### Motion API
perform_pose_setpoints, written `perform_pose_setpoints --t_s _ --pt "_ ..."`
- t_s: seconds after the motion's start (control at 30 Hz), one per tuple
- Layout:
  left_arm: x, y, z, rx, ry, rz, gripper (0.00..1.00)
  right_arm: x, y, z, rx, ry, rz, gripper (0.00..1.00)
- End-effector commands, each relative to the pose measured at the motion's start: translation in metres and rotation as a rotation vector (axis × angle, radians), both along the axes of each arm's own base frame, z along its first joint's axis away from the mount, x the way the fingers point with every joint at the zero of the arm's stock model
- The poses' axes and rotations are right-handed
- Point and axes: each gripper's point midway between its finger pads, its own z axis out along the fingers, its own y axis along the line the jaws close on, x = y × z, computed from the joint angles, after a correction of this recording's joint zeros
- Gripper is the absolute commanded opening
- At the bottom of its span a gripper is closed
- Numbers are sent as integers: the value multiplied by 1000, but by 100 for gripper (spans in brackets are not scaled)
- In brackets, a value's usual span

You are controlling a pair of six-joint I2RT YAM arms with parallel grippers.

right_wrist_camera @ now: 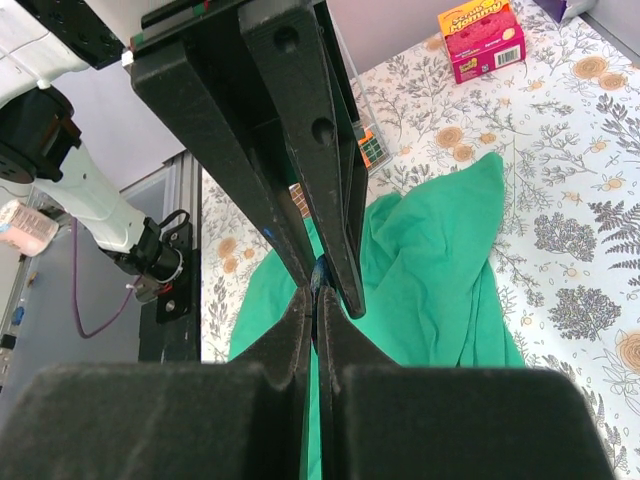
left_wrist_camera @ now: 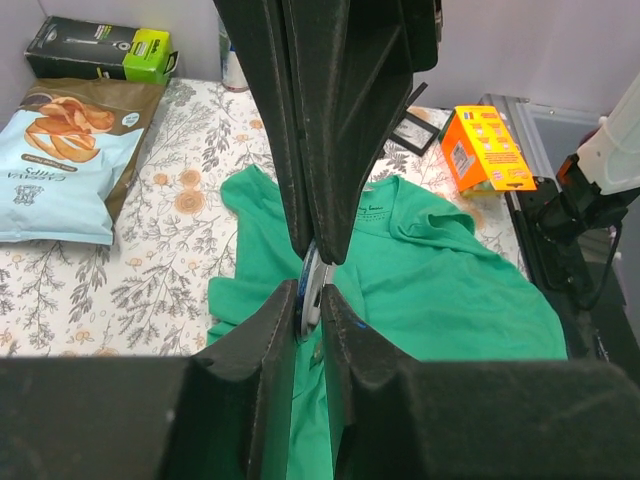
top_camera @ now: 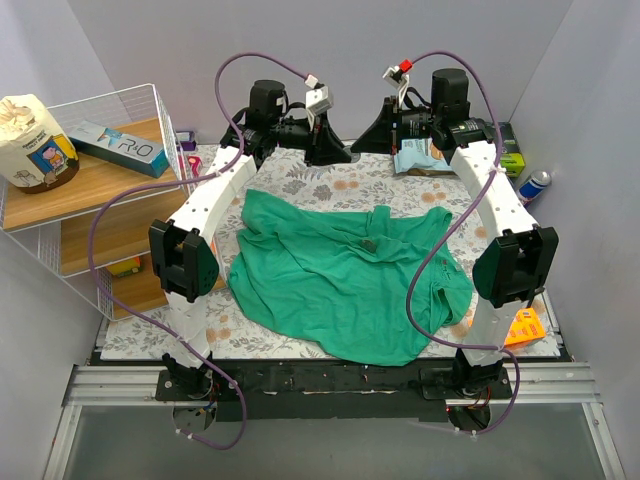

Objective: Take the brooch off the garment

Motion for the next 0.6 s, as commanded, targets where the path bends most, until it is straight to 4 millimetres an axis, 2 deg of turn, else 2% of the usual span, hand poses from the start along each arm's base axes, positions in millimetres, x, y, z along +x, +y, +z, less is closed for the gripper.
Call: perform_pose_setpoints --t_s 0.0,0.07,0.17,0.2,0.33,0.47,0.53,0.57 --pt "9 4 -19 84 -34 72 14 -27 9 45 61 -79 98 1" --pt "9 5 -20 90 -32 77 15 -26 8 44 60 -78 94 1" --pt "8 5 -17 88 -41 73 22 -25 9 43 59 -73 95 1" --pt "7 5 -16 87 -44 71 33 -24 9 41 56 -71 90 1" --pt "0 10 -5 89 -84 64 50 -17 7 35 40 -65 62 1" --pt "-7 20 -9 121 -102 90 58 -12 0 28 19 -66 32 1" --pt "-8 26 -22 141 -71 112 61 -9 -4 26 7 -71 8 1" --pt "-10 30 -20 141 -66 125 62 -8 -7 22 -4 -69 -1 1"
